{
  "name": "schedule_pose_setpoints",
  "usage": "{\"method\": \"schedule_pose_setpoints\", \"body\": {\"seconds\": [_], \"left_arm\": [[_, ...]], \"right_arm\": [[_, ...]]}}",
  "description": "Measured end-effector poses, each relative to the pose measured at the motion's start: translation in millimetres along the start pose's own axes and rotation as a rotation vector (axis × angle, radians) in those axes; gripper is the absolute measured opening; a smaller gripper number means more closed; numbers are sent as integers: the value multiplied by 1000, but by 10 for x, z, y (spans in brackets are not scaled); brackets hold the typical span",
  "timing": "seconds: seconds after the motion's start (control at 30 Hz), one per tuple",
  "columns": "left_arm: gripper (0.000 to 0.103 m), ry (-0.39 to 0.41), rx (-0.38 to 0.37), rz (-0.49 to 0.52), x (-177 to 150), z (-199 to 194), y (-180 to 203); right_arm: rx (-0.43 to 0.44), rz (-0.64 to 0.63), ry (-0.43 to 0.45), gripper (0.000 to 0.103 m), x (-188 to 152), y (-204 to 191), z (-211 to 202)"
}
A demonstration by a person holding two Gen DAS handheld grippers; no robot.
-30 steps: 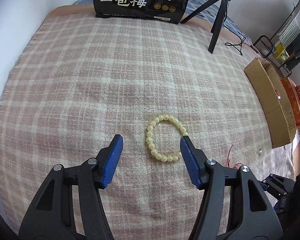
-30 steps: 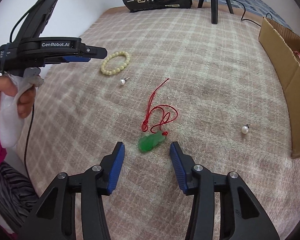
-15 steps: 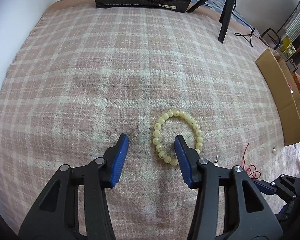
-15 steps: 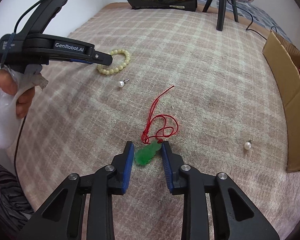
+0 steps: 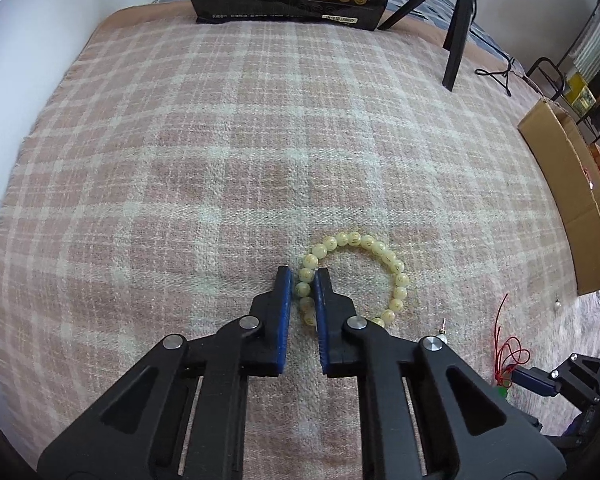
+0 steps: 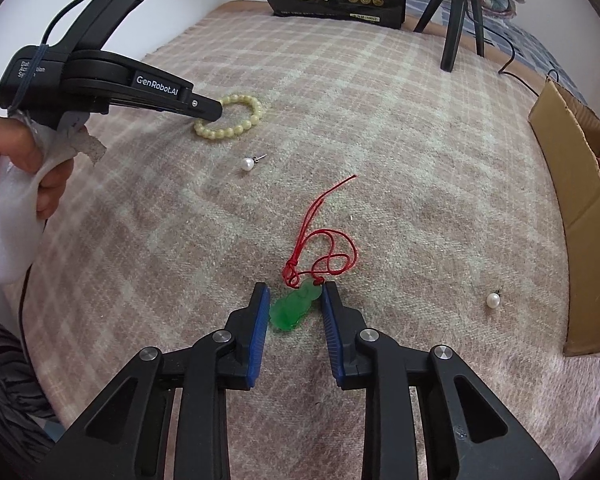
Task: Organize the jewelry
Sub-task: 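Lift the beaded bracelet with the left tool while the right tool lifts the jade pendant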
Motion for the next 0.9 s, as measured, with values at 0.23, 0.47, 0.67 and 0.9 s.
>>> {"method": "schedule_pose_setpoints", "body": {"seconds": [0.23, 0.47, 0.67, 0.9], "left_arm": [[7, 15, -13, -14, 6, -57, 10], [6, 39, -22, -8, -1, -149, 24], [6, 65, -32, -10, 14, -253, 31], [6, 89, -34, -12, 42, -354, 22]], "right_arm": [[38, 20, 2, 4, -17, 5, -37], [52, 16, 14, 4, -23, -25, -68], [71, 42, 45, 4, -16, 29, -214], [72, 75, 74, 4, 14, 150, -356]]}}
Point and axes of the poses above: each gripper's, at about its wrist camera, not at the fingertips, and z roughly the way its jaws point, y to its right, x to its top, the point moved 3 cm from there along z, roughly the way its jaws point, and after that the axes turned 4 degrees about z, right-handed, at the moved point
